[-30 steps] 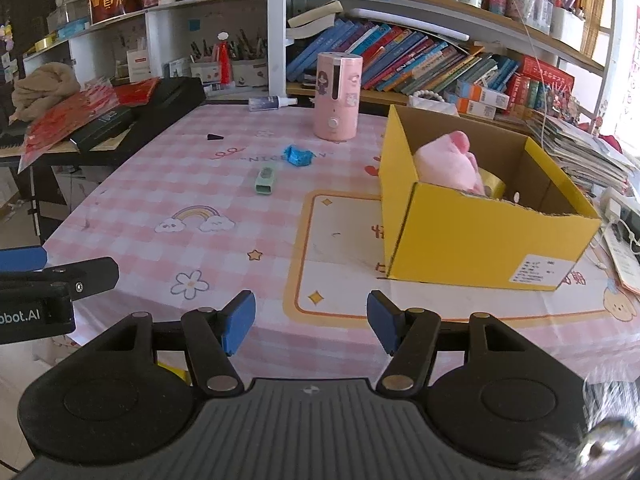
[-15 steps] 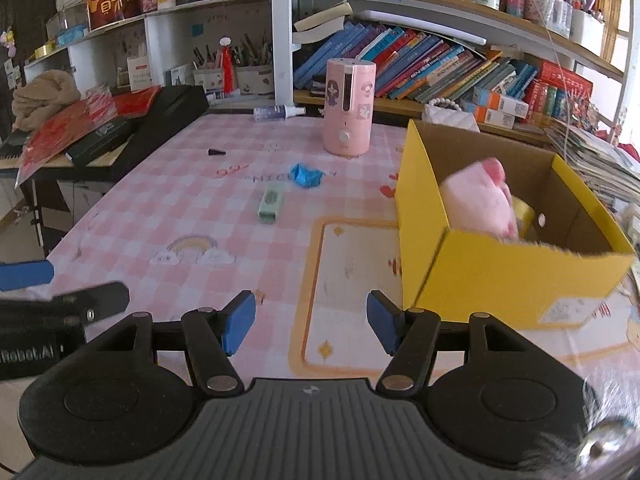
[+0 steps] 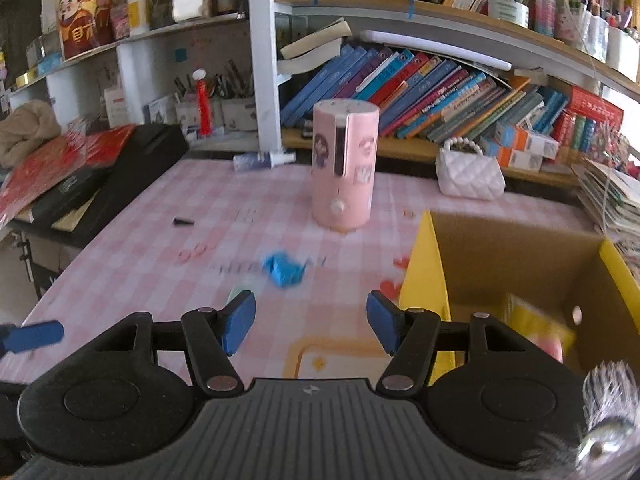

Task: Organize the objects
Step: 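Move both tools to the table objects and lower onto them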

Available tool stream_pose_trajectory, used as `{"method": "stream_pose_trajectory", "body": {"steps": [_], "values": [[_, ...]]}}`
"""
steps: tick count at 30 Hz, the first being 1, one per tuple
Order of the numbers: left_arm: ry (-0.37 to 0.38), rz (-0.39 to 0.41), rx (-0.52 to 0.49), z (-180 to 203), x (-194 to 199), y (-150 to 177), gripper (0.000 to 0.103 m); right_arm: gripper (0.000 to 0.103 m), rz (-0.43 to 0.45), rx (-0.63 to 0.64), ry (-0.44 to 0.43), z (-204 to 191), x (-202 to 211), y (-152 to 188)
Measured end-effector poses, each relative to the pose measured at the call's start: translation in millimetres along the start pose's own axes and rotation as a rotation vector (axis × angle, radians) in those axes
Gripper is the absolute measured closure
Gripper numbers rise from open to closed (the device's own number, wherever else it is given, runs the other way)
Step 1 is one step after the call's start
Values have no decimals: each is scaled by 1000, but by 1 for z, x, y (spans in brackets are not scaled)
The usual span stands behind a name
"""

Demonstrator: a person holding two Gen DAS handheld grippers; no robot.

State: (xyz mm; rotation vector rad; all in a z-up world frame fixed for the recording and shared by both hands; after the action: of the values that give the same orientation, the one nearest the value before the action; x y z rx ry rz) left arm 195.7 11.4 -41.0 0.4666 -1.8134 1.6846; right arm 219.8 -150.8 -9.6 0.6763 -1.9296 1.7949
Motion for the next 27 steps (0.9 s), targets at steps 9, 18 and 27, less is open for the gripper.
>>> {"method": "stream_pose_trajectory", "body": {"steps": [9, 18, 27], "values": [[38, -39, -25, 18, -65, -27, 34, 47, -35, -27, -26, 14, -61, -47], [97, -176, 1, 28, -120, -15, 67, 48, -124, 11, -67, 5, -106, -54], [55, -153, 14, 15, -113, -10, 80, 48, -200, 56, -93, -8, -138, -47]]}}
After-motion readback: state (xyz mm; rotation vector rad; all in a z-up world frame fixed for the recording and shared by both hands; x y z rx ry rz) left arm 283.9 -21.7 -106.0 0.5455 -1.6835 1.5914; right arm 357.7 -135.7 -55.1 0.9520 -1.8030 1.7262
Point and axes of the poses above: each gripper's, at about its wrist camera, not at the fingertips, and x roughly against the way its jaws point, z to its right, y to its underside, the point moved 2 cm from there along -x, roughly the way its jaws point, and after that the axes turned 4 degrees about -x, right-handed, at the moved point
